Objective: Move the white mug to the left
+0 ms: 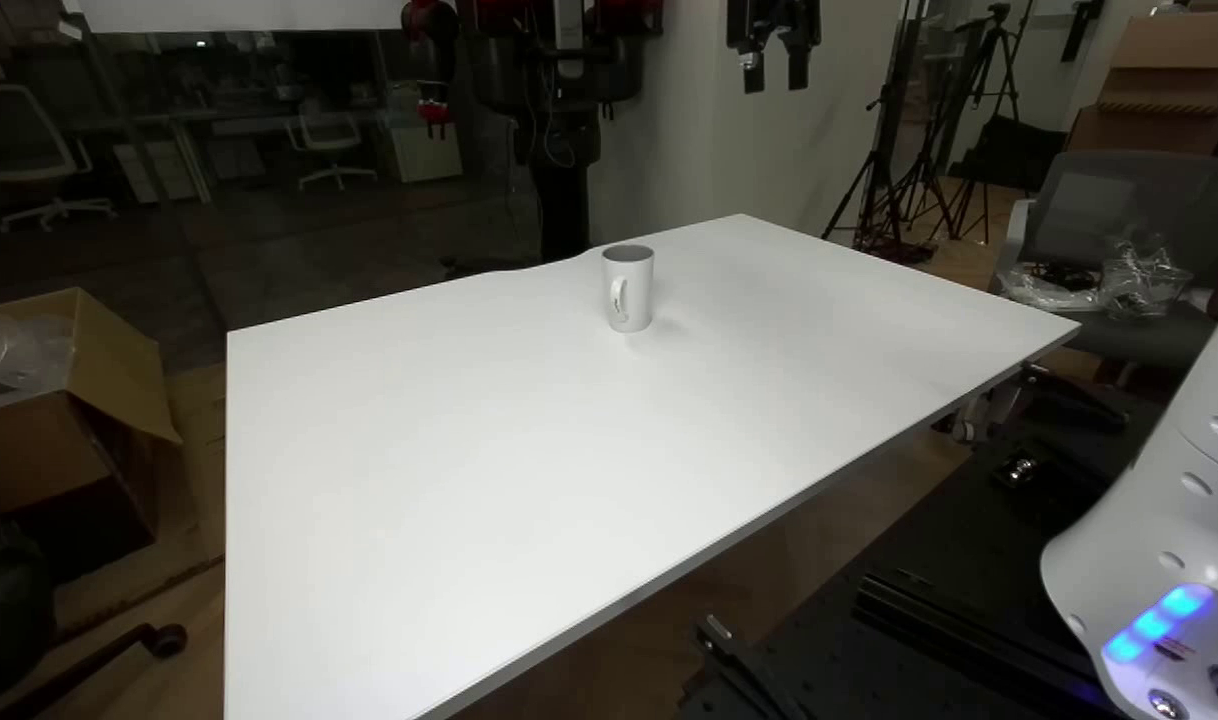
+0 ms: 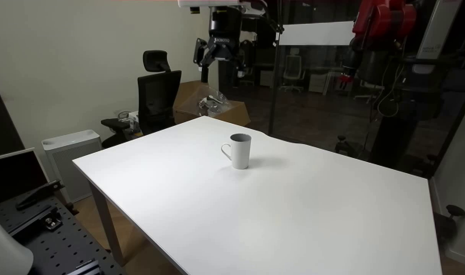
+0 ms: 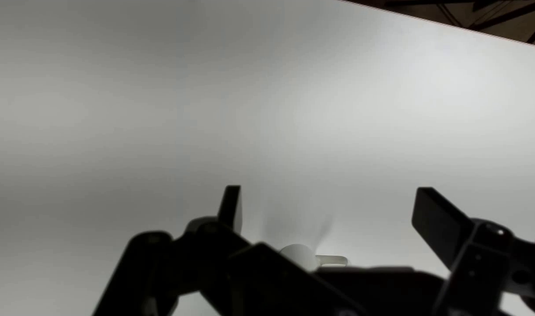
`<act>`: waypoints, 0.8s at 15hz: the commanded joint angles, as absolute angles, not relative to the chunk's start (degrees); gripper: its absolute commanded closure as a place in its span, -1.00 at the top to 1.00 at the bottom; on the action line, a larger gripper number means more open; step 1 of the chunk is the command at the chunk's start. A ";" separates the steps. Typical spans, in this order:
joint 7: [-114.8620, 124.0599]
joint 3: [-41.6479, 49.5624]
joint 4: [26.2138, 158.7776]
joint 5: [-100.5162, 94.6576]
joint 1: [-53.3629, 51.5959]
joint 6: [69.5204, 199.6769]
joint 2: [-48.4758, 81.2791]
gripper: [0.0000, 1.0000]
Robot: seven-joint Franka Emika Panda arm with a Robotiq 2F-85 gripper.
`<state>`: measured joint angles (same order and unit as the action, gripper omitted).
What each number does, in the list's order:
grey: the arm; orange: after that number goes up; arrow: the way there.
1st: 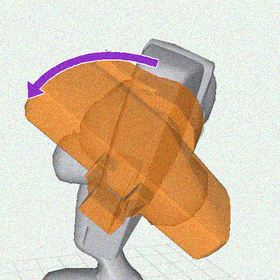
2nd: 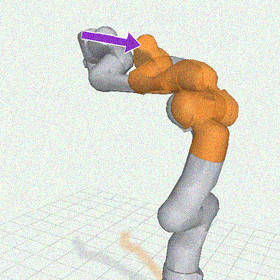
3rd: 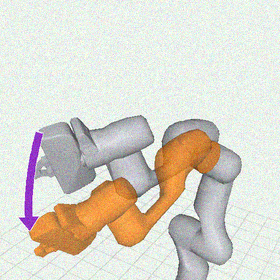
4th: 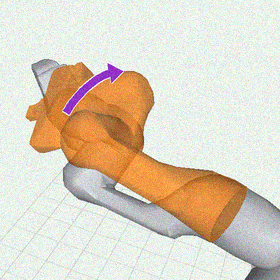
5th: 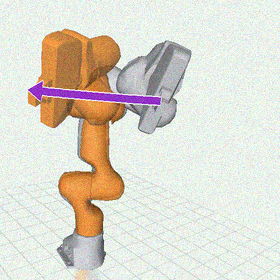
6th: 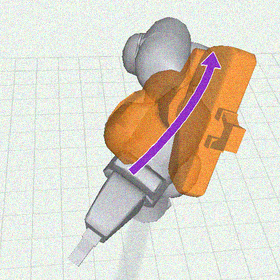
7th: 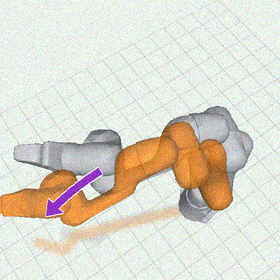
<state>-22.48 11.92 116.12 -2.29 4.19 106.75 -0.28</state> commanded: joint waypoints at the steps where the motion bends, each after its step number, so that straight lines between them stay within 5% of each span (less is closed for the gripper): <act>1: -21.29 10.32 116.08 -1.78 5.71 109.38 0.07 1.00; 6: -17.34 9.37 108.45 -1.14 6.55 131.10 11.28 1.00; 12: -19.19 8.07 109.04 -0.43 7.49 131.81 12.22 1.00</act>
